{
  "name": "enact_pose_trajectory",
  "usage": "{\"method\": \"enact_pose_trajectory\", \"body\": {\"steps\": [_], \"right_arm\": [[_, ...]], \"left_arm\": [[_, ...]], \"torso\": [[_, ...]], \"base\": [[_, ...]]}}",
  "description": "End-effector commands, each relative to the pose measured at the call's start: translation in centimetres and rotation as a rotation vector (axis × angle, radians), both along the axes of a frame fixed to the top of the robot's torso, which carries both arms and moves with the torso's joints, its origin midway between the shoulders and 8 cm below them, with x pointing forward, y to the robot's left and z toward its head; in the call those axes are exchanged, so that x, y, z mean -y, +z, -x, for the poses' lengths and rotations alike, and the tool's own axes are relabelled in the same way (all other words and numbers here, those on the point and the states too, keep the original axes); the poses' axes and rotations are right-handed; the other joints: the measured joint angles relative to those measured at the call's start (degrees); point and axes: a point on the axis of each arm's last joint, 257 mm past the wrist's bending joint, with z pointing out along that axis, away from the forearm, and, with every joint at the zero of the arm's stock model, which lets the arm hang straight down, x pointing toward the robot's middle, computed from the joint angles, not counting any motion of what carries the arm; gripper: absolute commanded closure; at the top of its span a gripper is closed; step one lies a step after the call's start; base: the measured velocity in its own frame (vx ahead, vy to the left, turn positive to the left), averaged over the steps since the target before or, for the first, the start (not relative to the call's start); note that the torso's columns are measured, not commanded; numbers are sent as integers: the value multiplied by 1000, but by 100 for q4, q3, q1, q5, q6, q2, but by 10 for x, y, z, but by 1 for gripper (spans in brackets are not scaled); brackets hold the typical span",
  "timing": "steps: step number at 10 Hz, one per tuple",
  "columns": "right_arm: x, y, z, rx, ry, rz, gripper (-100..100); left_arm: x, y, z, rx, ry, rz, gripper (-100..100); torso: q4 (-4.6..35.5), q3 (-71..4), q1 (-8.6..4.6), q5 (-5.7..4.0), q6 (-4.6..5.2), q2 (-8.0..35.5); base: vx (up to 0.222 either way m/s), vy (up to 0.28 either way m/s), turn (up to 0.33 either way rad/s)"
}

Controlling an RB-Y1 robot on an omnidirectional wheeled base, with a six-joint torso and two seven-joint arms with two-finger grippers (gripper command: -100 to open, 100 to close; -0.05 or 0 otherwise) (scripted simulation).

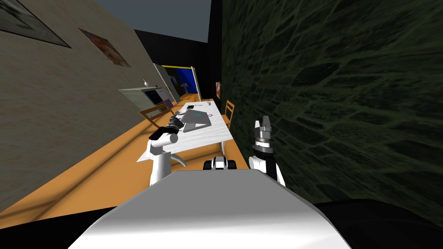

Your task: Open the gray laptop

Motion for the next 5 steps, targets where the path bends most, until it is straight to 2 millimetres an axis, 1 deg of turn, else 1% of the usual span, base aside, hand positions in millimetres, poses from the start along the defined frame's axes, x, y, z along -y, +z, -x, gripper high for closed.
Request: {"method": "enact_pose_trajectory", "body": {"steps": [1, 3, 4, 5], "right_arm": [[0, 0, 0, 0, 0, 0, 0], [0, 0, 0, 0, 0, 0, 0], [0, 0, 0, 0, 0, 0, 0], [0, 0, 0, 0, 0, 0, 0]], "left_arm": [[-1, 16, 7, 2, -2, -1, -100], [-1, 27, 13, 2, -3, -2, -100], [-3, 21, 11, -1, -3, -1, -100], [-3, 21, 11, -3, -3, -1, 0]], "torso": [[1, 2, 5, 1, -2, 4], [0, 0, 6, 2, -2, -1], [-1, -3, 2, 1, -1, -4], [-6, -3, 3, 4, 1, -6]], "base": [[21, -6, 3], [23, -5, 6], [12, -1, 4], [0, 0, 0]]}}
